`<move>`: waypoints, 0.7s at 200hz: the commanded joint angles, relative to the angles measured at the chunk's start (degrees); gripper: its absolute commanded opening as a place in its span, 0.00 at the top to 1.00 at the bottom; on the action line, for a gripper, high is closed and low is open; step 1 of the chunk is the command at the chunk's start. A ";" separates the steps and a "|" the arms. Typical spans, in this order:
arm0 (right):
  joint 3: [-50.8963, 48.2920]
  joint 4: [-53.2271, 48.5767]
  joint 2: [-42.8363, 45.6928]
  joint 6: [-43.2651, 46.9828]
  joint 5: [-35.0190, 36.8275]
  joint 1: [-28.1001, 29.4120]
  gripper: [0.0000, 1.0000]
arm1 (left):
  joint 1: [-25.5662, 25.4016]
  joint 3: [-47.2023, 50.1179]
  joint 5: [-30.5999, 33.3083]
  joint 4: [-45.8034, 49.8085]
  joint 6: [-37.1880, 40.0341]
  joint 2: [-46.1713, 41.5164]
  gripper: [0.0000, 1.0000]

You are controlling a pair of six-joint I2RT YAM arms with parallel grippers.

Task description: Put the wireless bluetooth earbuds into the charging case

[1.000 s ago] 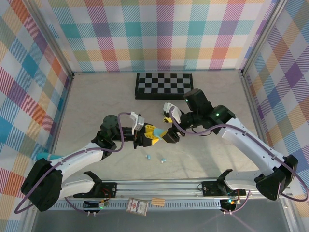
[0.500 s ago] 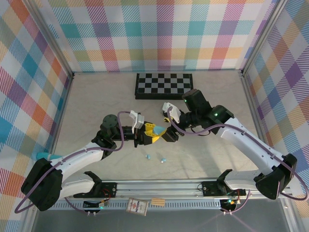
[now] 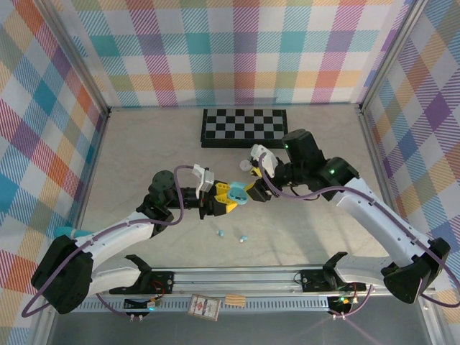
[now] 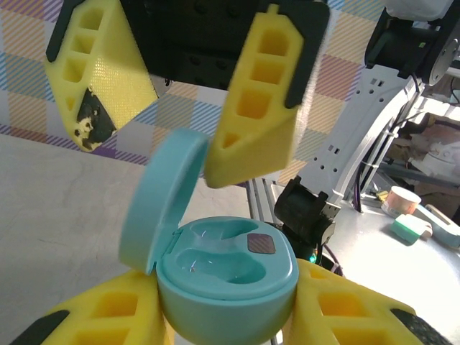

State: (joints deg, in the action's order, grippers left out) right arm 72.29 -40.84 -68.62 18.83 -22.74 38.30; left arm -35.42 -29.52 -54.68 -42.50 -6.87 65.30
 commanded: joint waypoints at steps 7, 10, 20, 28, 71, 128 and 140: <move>-0.83 1.79 0.71 1.40 1.21 -0.20 0.42 | 0.18 -0.54 -2.34 -3.20 -0.64 -0.76 0.74; -0.90 1.75 0.65 1.61 1.18 -0.19 0.42 | 0.18 -0.54 -2.32 -3.22 -0.68 -0.77 0.74; -0.92 1.53 0.60 2.23 0.45 -0.16 0.46 | 0.18 -0.62 -2.42 -3.36 -0.66 -0.66 0.74; -0.86 1.33 0.36 2.60 -0.55 -0.23 0.49 | 0.22 -0.69 -2.39 -3.29 -0.75 -0.63 0.74; -0.57 0.18 -1.20 3.92 -7.46 -0.17 0.66 | 0.18 -0.89 -2.36 -3.66 -0.95 -0.49 0.74; -0.49 0.13 -2.90 4.37 -10.13 -0.07 0.83 | 0.18 -1.15 -2.58 -4.26 -1.38 -0.08 0.74; -0.62 0.39 -2.60 4.39 -9.88 -0.11 0.89 | 0.18 -1.08 -2.56 -4.26 -1.38 -0.01 0.74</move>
State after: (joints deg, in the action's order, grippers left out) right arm 72.01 -40.56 -71.13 22.15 -30.22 38.22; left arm -35.42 -29.52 -55.35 -43.68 -7.99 65.30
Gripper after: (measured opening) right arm 0.157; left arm 0.341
